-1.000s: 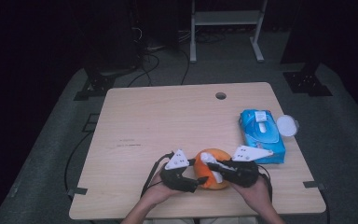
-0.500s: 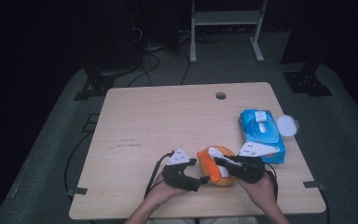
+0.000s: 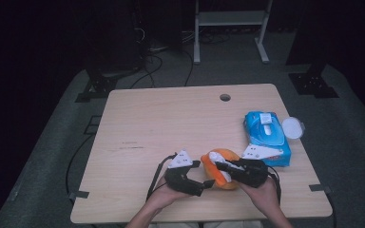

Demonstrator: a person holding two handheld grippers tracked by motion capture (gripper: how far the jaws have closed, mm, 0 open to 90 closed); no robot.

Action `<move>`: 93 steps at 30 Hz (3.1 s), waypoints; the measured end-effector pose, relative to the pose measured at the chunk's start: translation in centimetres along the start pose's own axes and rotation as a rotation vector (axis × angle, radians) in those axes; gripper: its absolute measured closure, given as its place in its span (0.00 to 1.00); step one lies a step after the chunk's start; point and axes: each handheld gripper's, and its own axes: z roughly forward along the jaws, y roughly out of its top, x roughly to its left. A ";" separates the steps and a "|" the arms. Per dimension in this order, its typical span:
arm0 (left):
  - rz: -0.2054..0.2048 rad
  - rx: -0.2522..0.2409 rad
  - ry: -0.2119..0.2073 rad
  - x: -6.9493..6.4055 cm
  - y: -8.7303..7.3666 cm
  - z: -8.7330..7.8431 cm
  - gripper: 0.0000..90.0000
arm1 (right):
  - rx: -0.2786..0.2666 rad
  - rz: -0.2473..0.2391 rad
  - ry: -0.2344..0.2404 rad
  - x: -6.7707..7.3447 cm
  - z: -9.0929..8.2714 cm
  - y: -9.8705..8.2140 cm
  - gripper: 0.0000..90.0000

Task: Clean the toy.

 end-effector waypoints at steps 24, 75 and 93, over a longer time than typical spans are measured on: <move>-0.006 -0.047 0.026 -0.6 0.4 0.4 0.16 | -0.003 0.025 -0.068 -1.6 -0.8 0.1 0.91; 0.142 0.022 0.110 1.3 0.9 -1.3 0.22 | 0.067 0.092 0.074 -0.2 3.2 -1.8 0.91; 0.242 0.067 0.094 0.4 -0.4 -1.0 0.34 | 0.025 0.084 0.008 -1.9 1.8 -1.3 0.90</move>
